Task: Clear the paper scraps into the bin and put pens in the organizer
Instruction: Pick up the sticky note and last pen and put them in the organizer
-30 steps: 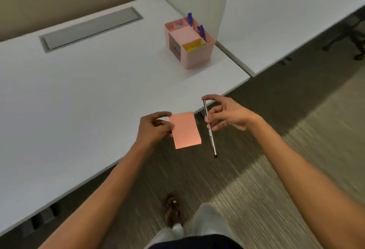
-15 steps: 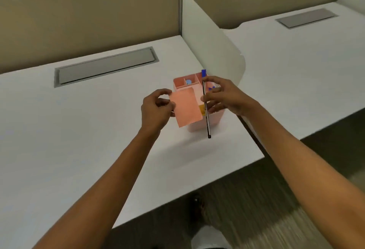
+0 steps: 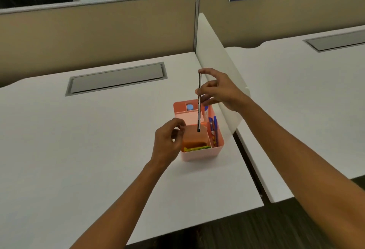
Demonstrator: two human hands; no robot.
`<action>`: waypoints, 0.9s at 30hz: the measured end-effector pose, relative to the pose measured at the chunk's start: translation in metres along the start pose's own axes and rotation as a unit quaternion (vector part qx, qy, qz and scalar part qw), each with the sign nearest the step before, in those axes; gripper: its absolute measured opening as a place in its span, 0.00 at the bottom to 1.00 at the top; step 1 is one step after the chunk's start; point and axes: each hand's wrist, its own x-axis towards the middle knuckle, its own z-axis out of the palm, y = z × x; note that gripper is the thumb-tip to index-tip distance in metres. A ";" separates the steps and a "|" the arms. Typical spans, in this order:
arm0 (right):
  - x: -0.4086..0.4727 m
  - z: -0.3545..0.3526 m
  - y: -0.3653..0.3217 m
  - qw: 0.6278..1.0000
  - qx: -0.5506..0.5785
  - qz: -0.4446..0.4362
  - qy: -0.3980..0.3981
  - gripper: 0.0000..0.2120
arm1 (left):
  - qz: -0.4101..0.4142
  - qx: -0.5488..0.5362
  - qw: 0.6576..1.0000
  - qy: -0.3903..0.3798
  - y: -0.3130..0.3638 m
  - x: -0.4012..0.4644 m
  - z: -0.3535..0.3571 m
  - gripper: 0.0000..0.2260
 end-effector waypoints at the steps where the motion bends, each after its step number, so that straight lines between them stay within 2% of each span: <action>1: 0.003 0.001 0.000 1.000 0.001 -0.002 -0.002 0.29 | 0.006 0.007 1.000 0.000 -0.002 -0.003 0.001 0.05; 10: 0.037 0.010 0.014 1.000 0.004 -0.013 -0.005 0.30 | 0.021 0.041 0.999 -0.003 -0.014 -0.030 0.009 0.06; 13: 0.051 0.016 0.020 0.998 -0.035 -0.028 0.032 0.24 | 0.024 0.034 0.999 0.008 -0.016 -0.036 0.011 0.10; 21: 0.108 0.033 0.021 0.964 -0.116 -0.120 0.208 0.21 | -0.103 -0.035 0.989 0.102 -0.026 -0.018 -0.017 0.10; 23: 0.116 0.038 0.023 0.955 -0.153 -0.137 0.213 0.21 | -0.139 -0.063 0.983 0.102 -0.028 -0.011 -0.024 0.12; 27: 0.118 0.050 0.037 0.947 -0.225 -0.153 0.173 0.20 | -0.238 -0.117 0.962 0.058 -0.027 -0.001 -0.027 0.16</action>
